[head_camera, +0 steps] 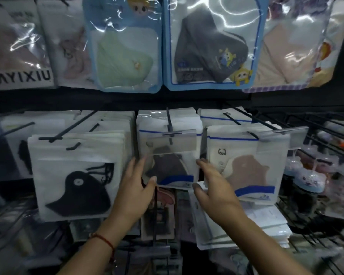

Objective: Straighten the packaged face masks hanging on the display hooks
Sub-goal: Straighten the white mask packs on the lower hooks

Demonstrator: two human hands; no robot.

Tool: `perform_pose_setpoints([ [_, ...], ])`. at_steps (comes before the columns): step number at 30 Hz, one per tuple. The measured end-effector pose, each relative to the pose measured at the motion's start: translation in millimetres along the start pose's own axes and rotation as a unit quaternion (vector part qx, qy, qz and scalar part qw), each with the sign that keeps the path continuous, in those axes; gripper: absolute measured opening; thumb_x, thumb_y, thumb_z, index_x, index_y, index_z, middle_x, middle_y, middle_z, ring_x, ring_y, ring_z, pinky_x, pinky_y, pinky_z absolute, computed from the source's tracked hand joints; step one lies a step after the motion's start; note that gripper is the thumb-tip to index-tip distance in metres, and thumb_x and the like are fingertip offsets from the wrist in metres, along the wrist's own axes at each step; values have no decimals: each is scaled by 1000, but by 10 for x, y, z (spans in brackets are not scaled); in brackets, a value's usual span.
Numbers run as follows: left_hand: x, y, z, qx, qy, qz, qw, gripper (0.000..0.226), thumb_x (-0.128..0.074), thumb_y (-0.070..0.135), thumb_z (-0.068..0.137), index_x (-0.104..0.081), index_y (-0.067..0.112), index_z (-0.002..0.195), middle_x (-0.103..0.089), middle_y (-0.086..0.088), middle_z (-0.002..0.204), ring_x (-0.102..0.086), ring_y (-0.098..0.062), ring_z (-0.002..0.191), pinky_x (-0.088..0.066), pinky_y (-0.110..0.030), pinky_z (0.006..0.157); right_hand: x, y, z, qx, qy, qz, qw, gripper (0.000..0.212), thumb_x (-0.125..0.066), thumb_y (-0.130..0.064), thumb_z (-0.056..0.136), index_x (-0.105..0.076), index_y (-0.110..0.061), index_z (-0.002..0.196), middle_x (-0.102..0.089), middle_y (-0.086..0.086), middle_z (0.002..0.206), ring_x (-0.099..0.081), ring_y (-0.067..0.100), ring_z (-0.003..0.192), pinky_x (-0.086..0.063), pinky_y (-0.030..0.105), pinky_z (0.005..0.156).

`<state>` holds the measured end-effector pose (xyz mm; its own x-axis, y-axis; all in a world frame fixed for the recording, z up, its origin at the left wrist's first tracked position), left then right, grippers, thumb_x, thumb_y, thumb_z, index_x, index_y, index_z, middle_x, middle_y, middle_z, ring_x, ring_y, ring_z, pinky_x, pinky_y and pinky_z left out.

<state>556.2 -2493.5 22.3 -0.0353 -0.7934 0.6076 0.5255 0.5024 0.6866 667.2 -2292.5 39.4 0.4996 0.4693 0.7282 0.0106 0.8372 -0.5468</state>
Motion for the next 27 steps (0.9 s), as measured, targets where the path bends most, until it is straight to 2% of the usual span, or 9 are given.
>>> perform_pose_setpoints([
  [5, 27, 17, -20, 1, -11, -21, 1000, 66, -52, 38, 100, -15, 49, 153, -6, 12, 166, -9, -8, 151, -14, -27, 118, -4, -13, -11, -21, 32, 35, 999, 65, -58, -24, 95, -28, -29, 153, -28, -18, 155, -24, 1, 143, -24, 20, 114],
  [8, 22, 85, -157, -41, -17, 44, 998, 62, -51, 41, 100, -17, 52, 151, -3, 14, 166, -12, -12, 151, -17, -30, 119, 18, 73, -149, -1, 42, 22, 999, 65, -61, -23, 94, -30, -33, 150, -24, -26, 150, -23, -8, 137, -23, 15, 111],
  [11, -59, 171, -322, -54, -63, 86, 993, 60, -46, 46, 101, -16, 51, 152, 7, 22, 164, -12, -8, 150, -23, -33, 119, 55, 248, -347, 6, 44, -20, 999, 64, -64, -25, 92, -35, -33, 148, -29, -22, 153, -29, -4, 138, -30, 22, 112],
  [14, -193, 224, -404, -59, -74, 108, 990, 62, -48, 44, 100, -14, 51, 152, 8, 20, 164, -12, -8, 150, -21, -31, 118, 137, 372, -491, -6, 32, -46, 998, 63, -63, -25, 91, -37, -31, 148, -32, -17, 153, -34, 3, 139, -34, 26, 112],
  [18, -264, 212, -387, -25, -74, 56, 995, 64, -51, 44, 99, -17, 50, 152, 6, 20, 164, -7, -9, 151, -20, -33, 120, 182, 331, -562, -16, 18, -53, 998, 60, -60, -25, 93, -38, -29, 148, -30, -18, 154, -27, -5, 138, -23, 12, 108],
  [21, -260, 168, -246, -16, -21, -18, 999, 72, -59, 36, 97, -17, 42, 155, -4, 13, 166, -13, -13, 151, -22, -36, 120, 107, 197, -445, -16, 18, -3, 1000, 61, -62, -26, 93, -37, -30, 149, -32, -18, 153, -25, -9, 135, -26, 15, 112],
  [24, -244, 100, -51, 26, 10, -98, 995, 80, -62, 35, 96, -10, 40, 156, -14, 14, 164, -19, -10, 149, -24, -37, 120, 18, 68, -155, -55, 26, 71, 996, 63, -62, -29, 94, -34, -29, 150, -38, -20, 145, -29, -7, 132, -24, 12, 108],
  [27, -201, 101, 100, 90, 32, -154, 983, 82, -62, 35, 95, -9, 37, 158, -31, 7, 160, -36, -15, 141, -32, -30, 109, -94, -27, 110, -98, 32, 164, 981, 61, -61, -33, 95, -35, -27, 150, -44, -16, 143, -40, 1, 131, -35, 21, 105],
])
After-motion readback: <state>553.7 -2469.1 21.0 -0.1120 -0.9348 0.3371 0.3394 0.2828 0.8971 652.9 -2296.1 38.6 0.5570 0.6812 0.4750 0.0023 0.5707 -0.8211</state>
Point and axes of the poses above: each hand's wrist, its own z-axis towards the middle knuckle, its own x-axis out of the back of the hand, y = z × x, the point moved 1 cm from there along z, towards the middle knuckle
